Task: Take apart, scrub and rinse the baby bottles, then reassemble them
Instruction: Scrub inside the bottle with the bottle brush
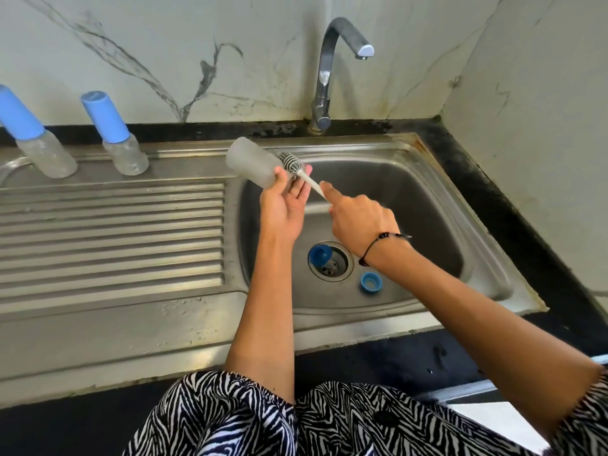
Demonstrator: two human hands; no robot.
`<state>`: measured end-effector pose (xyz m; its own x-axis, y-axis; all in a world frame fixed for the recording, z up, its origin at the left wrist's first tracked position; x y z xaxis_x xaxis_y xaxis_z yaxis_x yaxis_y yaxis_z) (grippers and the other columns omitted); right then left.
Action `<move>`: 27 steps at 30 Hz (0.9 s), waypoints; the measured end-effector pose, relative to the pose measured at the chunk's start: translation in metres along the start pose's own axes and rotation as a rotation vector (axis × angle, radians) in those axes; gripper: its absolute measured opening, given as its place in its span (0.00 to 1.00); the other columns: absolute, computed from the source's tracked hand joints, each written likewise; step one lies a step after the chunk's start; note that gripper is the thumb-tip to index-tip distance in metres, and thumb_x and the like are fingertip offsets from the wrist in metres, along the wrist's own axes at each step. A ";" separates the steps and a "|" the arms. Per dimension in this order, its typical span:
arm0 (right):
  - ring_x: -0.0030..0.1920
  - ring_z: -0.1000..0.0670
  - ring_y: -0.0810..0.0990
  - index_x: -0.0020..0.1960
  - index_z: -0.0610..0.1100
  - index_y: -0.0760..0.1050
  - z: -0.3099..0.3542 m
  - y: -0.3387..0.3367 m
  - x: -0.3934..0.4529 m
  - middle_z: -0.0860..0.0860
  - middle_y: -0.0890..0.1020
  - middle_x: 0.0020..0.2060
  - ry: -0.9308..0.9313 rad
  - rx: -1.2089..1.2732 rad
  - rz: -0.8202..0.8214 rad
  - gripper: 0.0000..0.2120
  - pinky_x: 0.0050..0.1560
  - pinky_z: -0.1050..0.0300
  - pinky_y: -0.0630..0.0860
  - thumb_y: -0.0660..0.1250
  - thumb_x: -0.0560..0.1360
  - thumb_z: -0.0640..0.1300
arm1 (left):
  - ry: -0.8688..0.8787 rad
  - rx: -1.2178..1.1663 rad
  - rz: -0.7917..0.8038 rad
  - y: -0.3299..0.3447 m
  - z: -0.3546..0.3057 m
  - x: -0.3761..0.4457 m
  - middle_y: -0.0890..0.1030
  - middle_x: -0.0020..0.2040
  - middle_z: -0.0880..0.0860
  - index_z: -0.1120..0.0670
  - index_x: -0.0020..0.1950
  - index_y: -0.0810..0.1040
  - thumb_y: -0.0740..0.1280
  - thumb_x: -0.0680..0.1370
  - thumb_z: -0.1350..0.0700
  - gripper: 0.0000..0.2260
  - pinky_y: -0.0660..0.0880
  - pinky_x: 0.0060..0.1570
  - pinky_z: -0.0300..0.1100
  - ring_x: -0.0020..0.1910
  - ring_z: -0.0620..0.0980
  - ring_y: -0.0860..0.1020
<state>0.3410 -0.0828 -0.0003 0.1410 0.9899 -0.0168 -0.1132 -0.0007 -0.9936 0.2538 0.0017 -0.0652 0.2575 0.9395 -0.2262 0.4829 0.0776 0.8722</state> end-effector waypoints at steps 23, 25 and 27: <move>0.36 0.43 0.71 0.74 0.54 0.52 -0.004 -0.002 -0.016 0.47 0.72 0.36 0.011 -0.017 0.003 0.23 0.36 0.51 0.68 0.51 0.81 0.43 | 0.041 0.017 -0.088 -0.006 -0.011 0.007 0.78 0.50 0.58 0.63 0.63 0.71 0.58 0.79 0.69 0.13 0.77 0.50 0.49 0.52 0.55 0.77; 0.36 0.43 0.70 0.74 0.53 0.51 -0.001 0.000 -0.022 0.48 0.70 0.34 0.004 -0.029 0.013 0.22 0.36 0.51 0.67 0.51 0.82 0.45 | 0.063 -0.010 -0.110 -0.007 -0.014 0.007 0.78 0.52 0.59 0.61 0.61 0.72 0.62 0.78 0.65 0.11 0.76 0.54 0.52 0.55 0.56 0.77; 0.36 0.43 0.70 0.75 0.54 0.50 0.002 0.001 -0.025 0.48 0.71 0.35 -0.012 -0.038 0.009 0.22 0.36 0.51 0.66 0.51 0.82 0.46 | 0.095 -0.027 -0.192 -0.010 -0.015 0.005 0.78 0.54 0.58 0.62 0.65 0.70 0.66 0.77 0.62 0.17 0.75 0.58 0.52 0.59 0.56 0.76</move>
<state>0.3350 -0.1074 -0.0006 0.1285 0.9914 -0.0248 -0.0768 -0.0150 -0.9969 0.2380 0.0106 -0.0685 0.0828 0.9337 -0.3484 0.4925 0.2656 0.8288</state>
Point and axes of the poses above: each hand's wrist, its own x-axis towards the middle knuckle, its own y-axis out of the palm, z = x × y, the point moved 5 cm from there along x, towards the middle knuckle
